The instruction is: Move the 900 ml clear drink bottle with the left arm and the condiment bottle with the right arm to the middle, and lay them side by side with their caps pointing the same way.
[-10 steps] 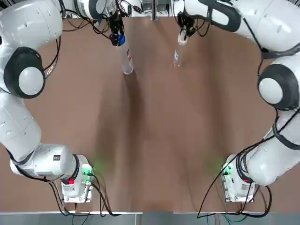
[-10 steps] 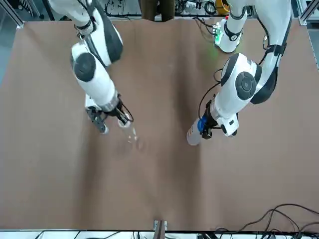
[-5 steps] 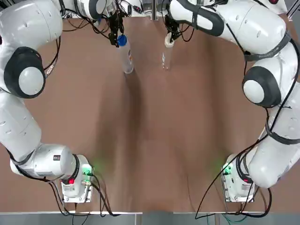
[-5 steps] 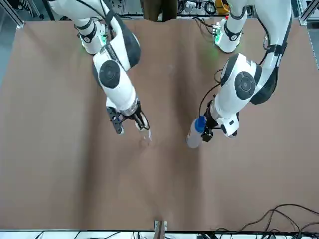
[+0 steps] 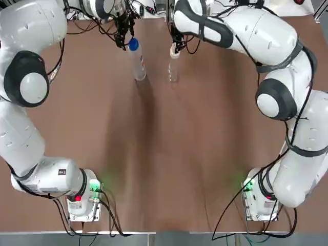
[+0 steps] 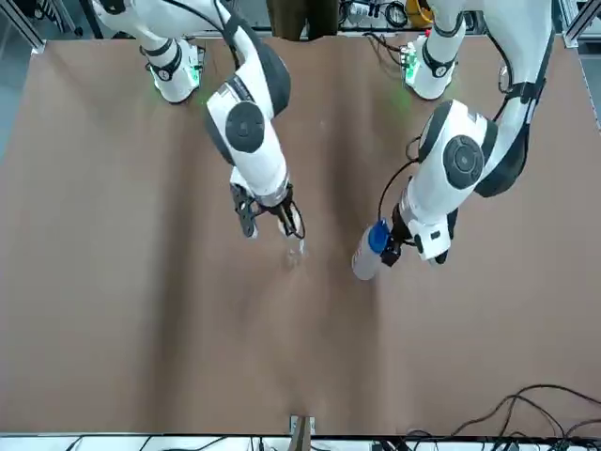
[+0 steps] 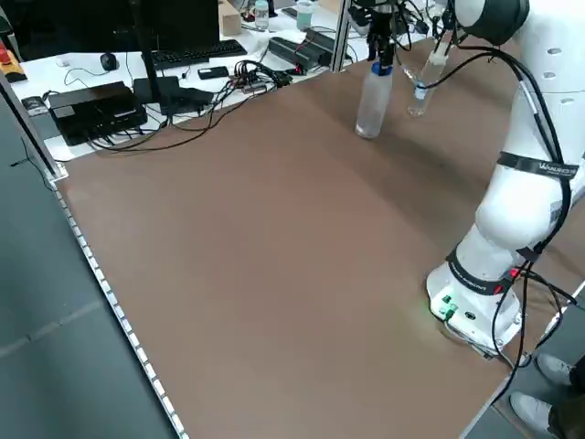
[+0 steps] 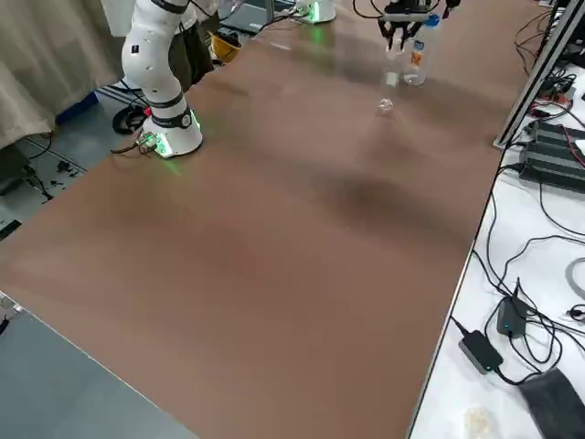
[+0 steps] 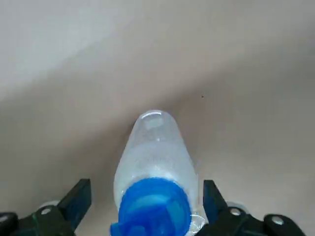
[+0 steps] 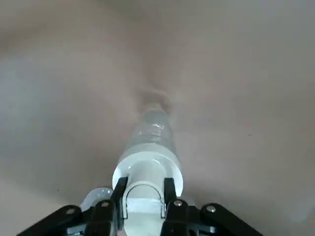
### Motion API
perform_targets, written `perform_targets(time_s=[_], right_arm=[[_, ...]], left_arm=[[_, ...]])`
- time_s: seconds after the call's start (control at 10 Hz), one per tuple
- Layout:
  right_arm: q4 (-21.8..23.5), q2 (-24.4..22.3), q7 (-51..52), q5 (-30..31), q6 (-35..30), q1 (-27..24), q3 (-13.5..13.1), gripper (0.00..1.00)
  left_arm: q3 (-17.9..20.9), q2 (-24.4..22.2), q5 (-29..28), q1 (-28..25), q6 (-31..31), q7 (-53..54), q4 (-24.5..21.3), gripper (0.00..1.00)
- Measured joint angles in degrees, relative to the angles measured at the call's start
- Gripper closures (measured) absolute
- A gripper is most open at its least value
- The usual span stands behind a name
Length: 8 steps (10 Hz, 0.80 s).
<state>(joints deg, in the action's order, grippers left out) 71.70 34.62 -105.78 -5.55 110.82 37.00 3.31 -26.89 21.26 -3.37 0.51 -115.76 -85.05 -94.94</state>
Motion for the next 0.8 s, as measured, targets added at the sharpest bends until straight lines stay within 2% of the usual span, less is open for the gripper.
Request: perform_targets(time_s=[0.4, 0.8], right_arm=[[-1.50, 1.00, -2.57, 0.26, -1.80, 0.46, -0.37, 0.66], [-1.49, 1.52, -2.58, 0.37, -3.45, 0.63, -0.47, 0.66]], left_arm=[[0.00, -0.58, -0.10, -0.32, 3.87, 17.58, 1.59, 0.00], [0.02, -0.93, -0.19, -0.40, 7.01, 41.90, 1.62, 0.00]])
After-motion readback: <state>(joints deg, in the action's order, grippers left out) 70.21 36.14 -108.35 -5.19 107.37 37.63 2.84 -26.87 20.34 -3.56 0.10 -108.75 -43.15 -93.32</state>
